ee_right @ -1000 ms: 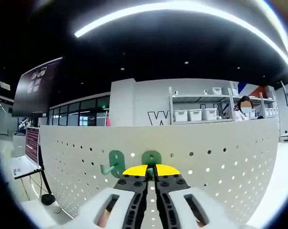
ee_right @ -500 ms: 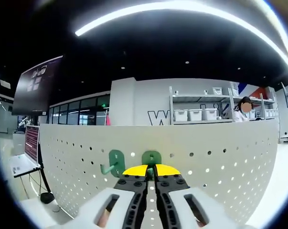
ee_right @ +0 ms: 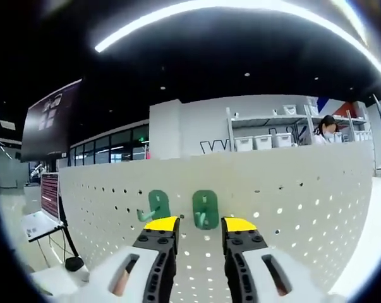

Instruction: Insert the hook assembly into the mounting plate slot until the hook locks in place.

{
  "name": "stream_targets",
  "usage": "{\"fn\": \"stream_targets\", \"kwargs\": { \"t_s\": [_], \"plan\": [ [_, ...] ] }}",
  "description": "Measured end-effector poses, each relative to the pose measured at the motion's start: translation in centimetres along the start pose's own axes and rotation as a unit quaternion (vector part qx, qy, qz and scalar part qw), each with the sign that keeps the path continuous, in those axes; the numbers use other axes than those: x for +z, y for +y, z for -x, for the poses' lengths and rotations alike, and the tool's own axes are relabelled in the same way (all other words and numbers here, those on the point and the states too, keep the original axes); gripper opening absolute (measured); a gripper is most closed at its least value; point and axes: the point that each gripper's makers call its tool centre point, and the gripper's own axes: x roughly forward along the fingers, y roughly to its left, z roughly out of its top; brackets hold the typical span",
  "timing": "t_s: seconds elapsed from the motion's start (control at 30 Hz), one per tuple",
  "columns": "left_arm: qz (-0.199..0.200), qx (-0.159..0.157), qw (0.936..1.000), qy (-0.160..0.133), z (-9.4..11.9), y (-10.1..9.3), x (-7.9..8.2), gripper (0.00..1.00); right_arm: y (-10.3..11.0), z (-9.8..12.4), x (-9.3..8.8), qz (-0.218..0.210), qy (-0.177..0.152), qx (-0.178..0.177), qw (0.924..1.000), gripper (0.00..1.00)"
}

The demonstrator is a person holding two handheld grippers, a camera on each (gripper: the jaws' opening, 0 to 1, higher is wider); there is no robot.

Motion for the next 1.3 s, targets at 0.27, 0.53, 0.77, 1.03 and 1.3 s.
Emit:
{"fn": "stream_targets", "kwargs": {
  "t_s": [0.27,0.53,0.77,1.03,1.3],
  "plan": [
    [-0.007,-0.006,1.0,0.001,-0.4,-0.4,0.3,0.74,-0.7,0.6,-0.8,-0.007,0.004,0.005,1.0,0.27],
    [-0.008,-0.011,0.9999,0.002,-0.6,-0.6,0.2,0.74,-0.5,1.9,-0.1,0.023,-0.014,0.05,0.9984,0.31],
    [-0.005,-0.012,0.9999,0.005,-0.7,-0.6,0.1,0.74,1.4,4.4,-1.6,0.014,0.011,0.17,0.9853,0.31],
    [-0.008,-0.014,0.9999,0.005,-0.8,-0.7,0.1,0.74,1.5,5.8,-2.3,0.008,0.019,0.199,0.9798,0.35],
    [-0.008,-0.018,0.9998,0.004,-0.9,-0.9,0.0,0.74,1.1,7.0,-2.4,0.012,0.021,0.204,0.9787,0.36]
  ]
}}
